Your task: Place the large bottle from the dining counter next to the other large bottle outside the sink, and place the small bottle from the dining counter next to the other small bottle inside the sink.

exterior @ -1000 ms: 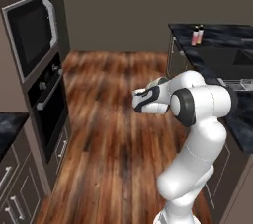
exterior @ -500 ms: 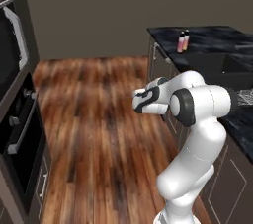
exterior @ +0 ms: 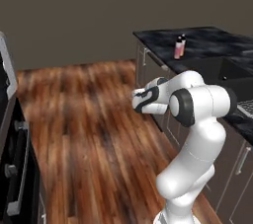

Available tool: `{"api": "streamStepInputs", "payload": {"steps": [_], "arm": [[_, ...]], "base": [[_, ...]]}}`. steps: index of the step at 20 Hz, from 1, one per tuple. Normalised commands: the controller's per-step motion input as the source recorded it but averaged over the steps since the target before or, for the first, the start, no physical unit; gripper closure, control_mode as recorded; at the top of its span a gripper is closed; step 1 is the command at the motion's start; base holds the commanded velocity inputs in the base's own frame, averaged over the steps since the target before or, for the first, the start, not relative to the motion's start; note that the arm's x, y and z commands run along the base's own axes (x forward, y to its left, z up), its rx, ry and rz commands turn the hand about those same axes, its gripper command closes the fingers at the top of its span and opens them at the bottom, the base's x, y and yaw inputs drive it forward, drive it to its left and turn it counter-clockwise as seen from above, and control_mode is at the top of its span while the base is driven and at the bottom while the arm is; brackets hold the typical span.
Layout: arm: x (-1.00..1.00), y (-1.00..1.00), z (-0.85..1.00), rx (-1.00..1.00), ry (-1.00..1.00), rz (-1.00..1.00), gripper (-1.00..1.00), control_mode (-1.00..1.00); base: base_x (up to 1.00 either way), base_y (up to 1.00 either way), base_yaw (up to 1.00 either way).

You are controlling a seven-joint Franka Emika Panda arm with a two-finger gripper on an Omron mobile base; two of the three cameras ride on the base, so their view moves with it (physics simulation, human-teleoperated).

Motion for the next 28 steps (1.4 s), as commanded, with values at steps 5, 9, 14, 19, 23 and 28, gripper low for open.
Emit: {"api": "streamStepInputs", "payload": {"steps": [5,9,14,19,23,28], "arm": [[0.0,0.0,0.0,0.0,0.0,0.0,1.0,1.0],[0.0,0.0,0.0,0.0,0.0,0.0,1.0,1.0],[0.0,0.0,0.0,0.0,0.0,0.0,1.0,1.0],[0.0,0.0,0.0,0.0,0.0,0.0,1.0,1.0],[0.0,0.0,0.0,0.0,0.0,0.0,1.0,1.0],[0.0,0.0,0.0,0.0,0.0,0.0,1.0,1.0]], "base": [[0.55,0.59,-0.33],[0.47,0.57,-0.33],[0.47,0.55,-0.34],[0.49,0.38,-0.39],[0.53,0.27,-0.39],[0.63,0.14,-0.37]]}}
